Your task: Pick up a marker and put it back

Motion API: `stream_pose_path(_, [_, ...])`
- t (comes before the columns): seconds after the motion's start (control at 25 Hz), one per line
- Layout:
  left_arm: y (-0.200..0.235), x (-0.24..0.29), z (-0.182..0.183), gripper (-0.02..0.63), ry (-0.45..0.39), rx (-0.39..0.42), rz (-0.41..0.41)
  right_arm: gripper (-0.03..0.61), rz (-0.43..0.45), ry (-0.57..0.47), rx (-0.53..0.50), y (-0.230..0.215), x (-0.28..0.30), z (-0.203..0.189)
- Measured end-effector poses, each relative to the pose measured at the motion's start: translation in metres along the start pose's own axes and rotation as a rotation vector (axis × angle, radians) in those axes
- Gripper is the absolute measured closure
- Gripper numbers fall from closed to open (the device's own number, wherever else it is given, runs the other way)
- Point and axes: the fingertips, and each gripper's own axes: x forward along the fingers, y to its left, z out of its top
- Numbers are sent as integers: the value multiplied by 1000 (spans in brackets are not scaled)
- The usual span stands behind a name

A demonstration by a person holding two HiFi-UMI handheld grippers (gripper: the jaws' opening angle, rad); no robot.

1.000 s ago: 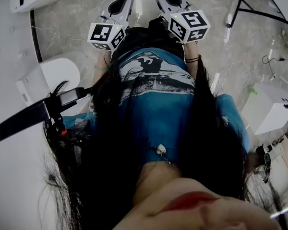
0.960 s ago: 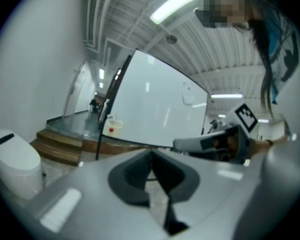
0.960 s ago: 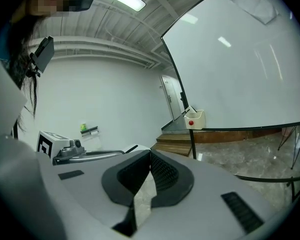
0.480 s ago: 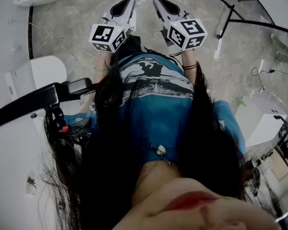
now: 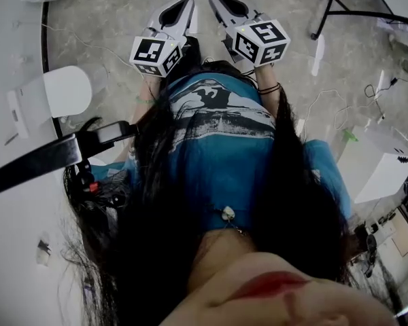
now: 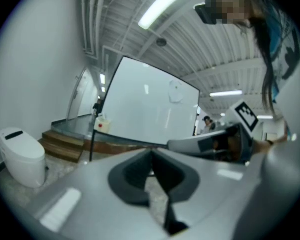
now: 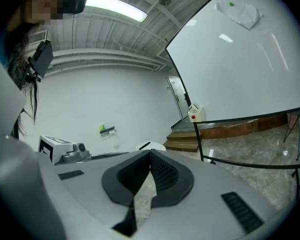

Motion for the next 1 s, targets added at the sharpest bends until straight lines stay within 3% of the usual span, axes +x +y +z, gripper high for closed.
stream_pose_path(0.48, [-37,-13,-13,612,16,29,-11,568,0,-6,1,7,-36,-21])
stream_pose_path(1.0, [-39,-13,-11,612,13,38,-10,568,11,1,0,9,-35,-21])
